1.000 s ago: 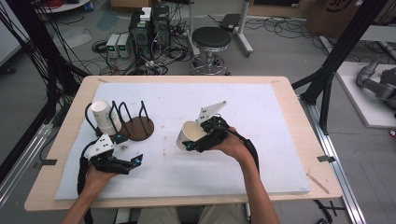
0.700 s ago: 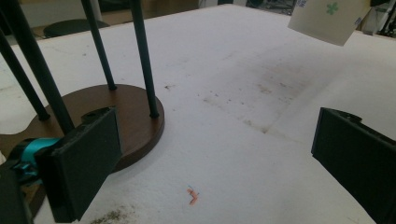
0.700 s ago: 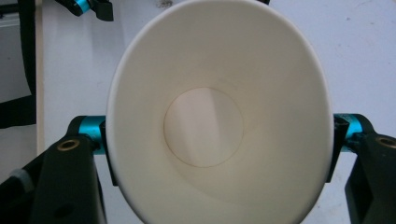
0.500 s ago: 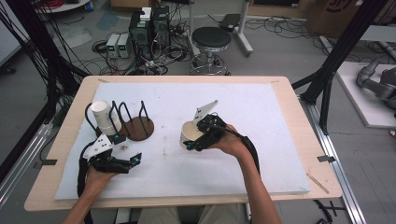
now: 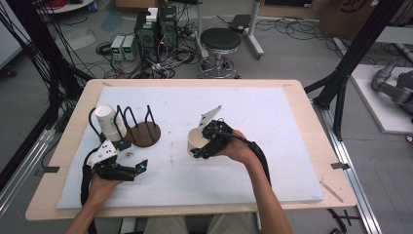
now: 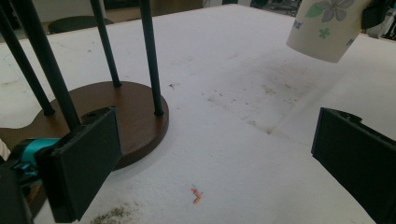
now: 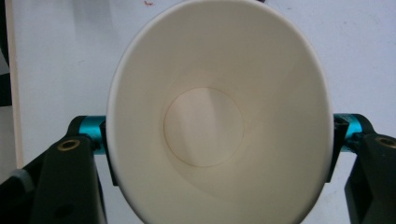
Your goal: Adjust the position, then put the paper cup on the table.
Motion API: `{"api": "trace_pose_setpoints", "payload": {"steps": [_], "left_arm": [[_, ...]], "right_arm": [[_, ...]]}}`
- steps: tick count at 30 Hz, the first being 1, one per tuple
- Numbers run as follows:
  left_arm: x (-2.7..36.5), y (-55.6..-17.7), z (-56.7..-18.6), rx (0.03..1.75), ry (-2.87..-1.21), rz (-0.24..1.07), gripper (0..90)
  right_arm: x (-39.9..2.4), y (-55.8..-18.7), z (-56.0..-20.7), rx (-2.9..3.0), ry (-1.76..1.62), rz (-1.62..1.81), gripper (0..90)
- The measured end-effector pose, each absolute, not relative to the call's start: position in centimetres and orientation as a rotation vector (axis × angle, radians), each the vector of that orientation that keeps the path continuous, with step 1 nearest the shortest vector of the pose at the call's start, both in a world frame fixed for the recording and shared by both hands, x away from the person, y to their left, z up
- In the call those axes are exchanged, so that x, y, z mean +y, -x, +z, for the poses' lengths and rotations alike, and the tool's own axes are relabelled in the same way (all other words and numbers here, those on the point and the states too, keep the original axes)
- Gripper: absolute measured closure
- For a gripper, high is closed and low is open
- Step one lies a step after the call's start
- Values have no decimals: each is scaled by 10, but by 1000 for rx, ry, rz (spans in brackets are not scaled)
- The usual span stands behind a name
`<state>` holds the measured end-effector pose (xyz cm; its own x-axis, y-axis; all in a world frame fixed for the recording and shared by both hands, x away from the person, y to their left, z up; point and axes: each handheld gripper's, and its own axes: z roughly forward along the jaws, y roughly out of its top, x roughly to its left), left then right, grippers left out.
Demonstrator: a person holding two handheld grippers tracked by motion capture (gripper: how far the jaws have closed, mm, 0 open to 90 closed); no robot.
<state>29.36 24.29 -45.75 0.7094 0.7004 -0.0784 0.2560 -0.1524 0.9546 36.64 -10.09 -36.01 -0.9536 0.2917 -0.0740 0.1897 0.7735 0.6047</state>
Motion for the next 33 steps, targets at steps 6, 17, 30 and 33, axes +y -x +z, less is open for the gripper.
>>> {"api": "trace_pose_setpoints", "payload": {"steps": [6,17,30,33], "left_arm": [[243,-294,-458,772,-1723,465,18],[244,-294,-458,776,-1724,463,18],[243,-294,-458,773,-1728,462,18],[243,-294,-458,769,-1734,466,18]], "right_arm": [[-100,-367,-362,2815,-389,906,278],[-100,-368,-361,2810,-391,911,278],[-96,-370,-364,2816,-395,878,278],[-93,-371,-367,2817,-390,863,279]]}}
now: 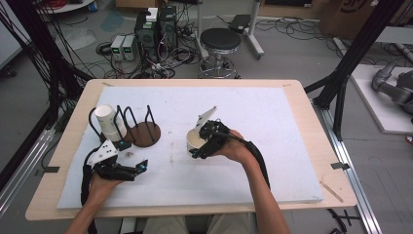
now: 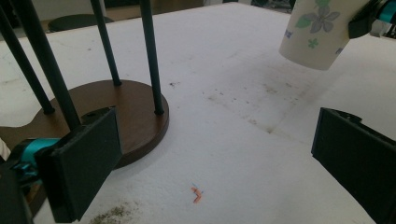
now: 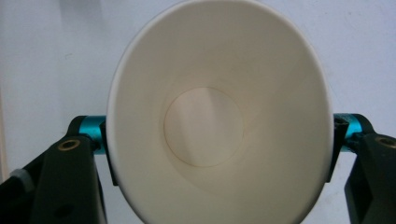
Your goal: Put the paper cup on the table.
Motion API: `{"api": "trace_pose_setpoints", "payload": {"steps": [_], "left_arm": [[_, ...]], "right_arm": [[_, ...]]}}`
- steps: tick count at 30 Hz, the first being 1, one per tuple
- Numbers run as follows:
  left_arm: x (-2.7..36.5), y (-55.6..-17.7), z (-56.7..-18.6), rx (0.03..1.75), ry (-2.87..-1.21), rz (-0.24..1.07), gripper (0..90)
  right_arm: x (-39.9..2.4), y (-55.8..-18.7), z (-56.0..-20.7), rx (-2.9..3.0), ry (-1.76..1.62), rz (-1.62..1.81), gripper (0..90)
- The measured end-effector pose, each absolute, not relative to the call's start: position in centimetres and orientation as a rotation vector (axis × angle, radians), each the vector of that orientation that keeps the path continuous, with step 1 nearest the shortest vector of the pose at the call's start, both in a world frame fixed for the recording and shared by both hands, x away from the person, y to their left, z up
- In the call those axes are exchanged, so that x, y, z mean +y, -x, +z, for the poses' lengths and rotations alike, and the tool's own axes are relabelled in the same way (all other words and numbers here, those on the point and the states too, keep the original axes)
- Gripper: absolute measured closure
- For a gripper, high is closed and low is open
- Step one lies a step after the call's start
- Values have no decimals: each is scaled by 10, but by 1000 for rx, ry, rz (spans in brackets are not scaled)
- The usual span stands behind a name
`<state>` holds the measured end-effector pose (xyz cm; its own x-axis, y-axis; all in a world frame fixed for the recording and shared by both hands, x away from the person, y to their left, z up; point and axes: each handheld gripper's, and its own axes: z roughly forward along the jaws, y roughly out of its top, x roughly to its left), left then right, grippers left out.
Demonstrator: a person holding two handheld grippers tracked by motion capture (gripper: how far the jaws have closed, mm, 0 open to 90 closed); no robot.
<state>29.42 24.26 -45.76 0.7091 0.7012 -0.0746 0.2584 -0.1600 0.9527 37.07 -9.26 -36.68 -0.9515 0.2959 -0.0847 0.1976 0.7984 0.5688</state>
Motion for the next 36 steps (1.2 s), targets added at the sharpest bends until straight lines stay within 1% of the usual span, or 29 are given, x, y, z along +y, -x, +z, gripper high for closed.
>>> {"api": "trace_pose_setpoints", "payload": {"steps": [36], "left_arm": [[241,-294,-457,769,-1745,470,18]], "right_arm": [[-59,-388,-397,2854,-395,657,280]]}}
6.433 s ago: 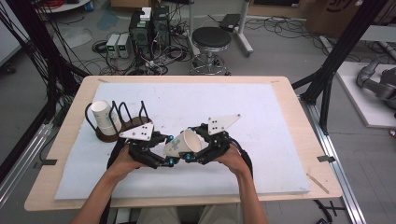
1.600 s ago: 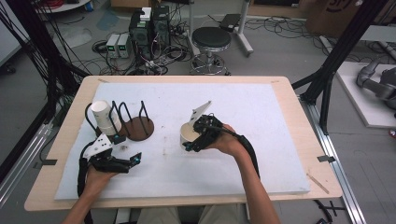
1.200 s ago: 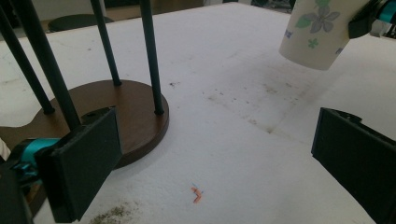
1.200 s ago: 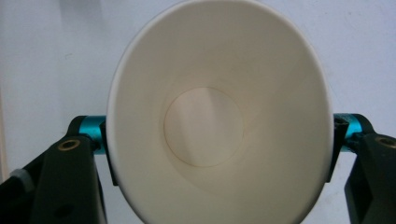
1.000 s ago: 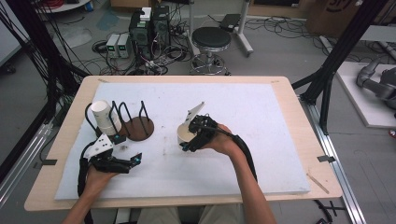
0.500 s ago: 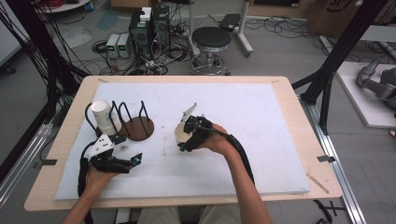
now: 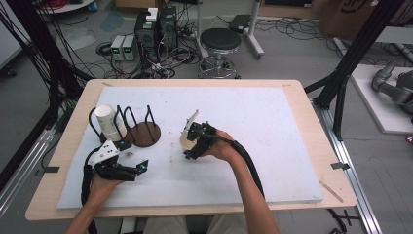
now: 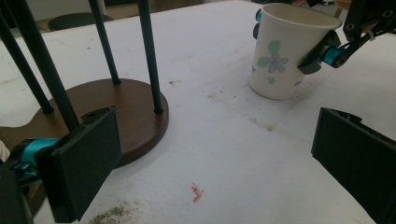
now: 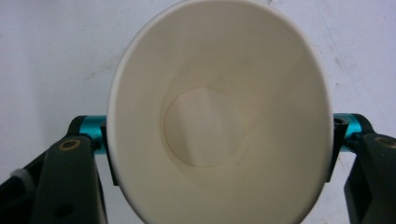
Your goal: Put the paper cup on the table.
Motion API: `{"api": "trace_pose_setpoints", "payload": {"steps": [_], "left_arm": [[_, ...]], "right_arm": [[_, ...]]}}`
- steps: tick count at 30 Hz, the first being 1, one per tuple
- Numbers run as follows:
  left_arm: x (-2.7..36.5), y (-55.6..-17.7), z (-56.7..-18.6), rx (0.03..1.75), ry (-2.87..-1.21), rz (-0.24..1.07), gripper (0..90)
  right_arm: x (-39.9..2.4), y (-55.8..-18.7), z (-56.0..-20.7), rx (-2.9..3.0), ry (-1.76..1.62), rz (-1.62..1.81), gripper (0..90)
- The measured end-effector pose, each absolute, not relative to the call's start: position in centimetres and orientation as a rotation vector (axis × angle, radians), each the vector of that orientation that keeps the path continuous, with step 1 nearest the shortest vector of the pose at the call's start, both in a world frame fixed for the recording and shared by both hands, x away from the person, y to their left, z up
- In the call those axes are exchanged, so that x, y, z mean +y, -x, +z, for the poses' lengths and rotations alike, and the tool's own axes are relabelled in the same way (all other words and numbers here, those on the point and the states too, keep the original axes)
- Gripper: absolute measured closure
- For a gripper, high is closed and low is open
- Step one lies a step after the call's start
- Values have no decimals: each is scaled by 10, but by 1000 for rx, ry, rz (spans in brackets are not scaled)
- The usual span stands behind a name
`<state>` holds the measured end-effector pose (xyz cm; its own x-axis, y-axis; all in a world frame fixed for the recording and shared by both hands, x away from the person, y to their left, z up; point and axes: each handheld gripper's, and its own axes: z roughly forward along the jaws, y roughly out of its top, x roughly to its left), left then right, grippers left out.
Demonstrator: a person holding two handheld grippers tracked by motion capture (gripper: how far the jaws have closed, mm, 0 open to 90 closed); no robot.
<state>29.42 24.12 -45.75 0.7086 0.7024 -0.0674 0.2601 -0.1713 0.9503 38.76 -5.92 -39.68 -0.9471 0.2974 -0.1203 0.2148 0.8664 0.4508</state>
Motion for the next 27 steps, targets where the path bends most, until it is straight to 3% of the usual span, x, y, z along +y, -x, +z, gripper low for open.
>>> {"api": "trace_pose_setpoints", "payload": {"steps": [14,27], "left_arm": [[241,-294,-457,767,-1745,471,18],[241,-294,-457,763,-1746,474,18]], "right_arm": [[-58,-388,-398,2858,-400,655,278],[-56,-388,-403,2852,-416,597,187]]}}
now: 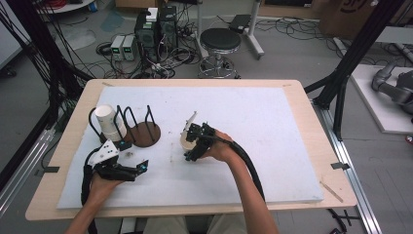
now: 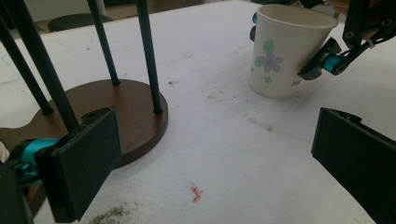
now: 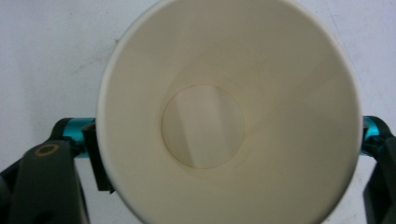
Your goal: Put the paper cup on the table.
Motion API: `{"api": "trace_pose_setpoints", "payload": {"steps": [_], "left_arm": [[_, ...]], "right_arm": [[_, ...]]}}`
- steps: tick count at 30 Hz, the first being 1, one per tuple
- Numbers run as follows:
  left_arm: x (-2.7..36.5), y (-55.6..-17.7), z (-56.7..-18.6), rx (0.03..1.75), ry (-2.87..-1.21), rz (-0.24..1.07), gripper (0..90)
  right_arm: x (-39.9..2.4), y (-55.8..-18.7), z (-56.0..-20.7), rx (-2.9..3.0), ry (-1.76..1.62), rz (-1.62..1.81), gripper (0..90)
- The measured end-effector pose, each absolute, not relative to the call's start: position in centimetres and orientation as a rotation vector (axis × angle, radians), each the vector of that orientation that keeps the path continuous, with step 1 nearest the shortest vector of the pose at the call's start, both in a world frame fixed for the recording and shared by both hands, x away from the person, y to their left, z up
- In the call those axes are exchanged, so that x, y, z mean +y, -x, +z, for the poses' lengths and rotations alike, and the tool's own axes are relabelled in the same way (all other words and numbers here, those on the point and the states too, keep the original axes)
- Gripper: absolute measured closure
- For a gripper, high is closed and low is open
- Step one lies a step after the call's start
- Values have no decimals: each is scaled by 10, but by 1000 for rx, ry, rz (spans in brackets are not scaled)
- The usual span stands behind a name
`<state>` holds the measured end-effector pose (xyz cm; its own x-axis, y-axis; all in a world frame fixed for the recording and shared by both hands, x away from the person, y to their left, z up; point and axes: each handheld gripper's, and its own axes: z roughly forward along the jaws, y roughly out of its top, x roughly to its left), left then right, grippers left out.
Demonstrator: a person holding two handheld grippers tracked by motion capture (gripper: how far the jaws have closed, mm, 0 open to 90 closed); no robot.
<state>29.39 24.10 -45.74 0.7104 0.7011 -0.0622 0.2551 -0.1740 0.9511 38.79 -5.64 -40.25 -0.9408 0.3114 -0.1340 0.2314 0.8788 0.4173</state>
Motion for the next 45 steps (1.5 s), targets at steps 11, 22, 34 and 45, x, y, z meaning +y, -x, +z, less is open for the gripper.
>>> {"api": "trace_pose_setpoints", "payload": {"steps": [11,22,34,45], "left_arm": [[241,-294,-457,762,-1745,474,18],[241,-294,-457,760,-1745,472,18],[241,-294,-458,762,-1745,472,18],[241,-294,-457,762,-1746,472,18]], "right_arm": [[-59,-389,-403,2853,-448,602,143],[-64,-391,-411,2866,-485,641,139],[-83,-387,-410,2829,-541,744,140],[-108,-374,-408,2770,-574,821,140]]}}
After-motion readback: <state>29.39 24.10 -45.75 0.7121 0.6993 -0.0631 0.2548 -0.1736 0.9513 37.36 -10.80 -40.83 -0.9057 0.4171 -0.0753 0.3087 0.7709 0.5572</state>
